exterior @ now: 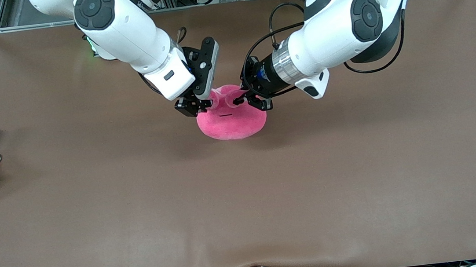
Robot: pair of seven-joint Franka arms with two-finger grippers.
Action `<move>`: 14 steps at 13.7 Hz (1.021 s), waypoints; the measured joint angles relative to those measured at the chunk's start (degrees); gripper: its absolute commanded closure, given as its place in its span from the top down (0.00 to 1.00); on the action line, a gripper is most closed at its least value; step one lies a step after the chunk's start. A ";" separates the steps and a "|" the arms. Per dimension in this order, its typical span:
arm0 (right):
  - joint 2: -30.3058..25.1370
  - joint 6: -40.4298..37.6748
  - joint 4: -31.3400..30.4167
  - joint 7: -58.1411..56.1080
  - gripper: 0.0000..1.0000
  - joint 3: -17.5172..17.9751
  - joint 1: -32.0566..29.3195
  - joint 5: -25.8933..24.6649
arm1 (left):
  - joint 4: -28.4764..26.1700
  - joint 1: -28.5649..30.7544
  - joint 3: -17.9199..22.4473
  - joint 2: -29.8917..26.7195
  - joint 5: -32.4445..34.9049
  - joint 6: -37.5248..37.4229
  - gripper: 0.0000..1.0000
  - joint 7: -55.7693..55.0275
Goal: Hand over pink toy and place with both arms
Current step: 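Open the left gripper to release the plush to the right gripper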
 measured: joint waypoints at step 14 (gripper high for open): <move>0.28 -0.04 0.01 6.77 0.00 -1.47 -0.98 -1.26 | 0.83 0.62 0.68 -0.77 9.18 -0.71 1.00 1.02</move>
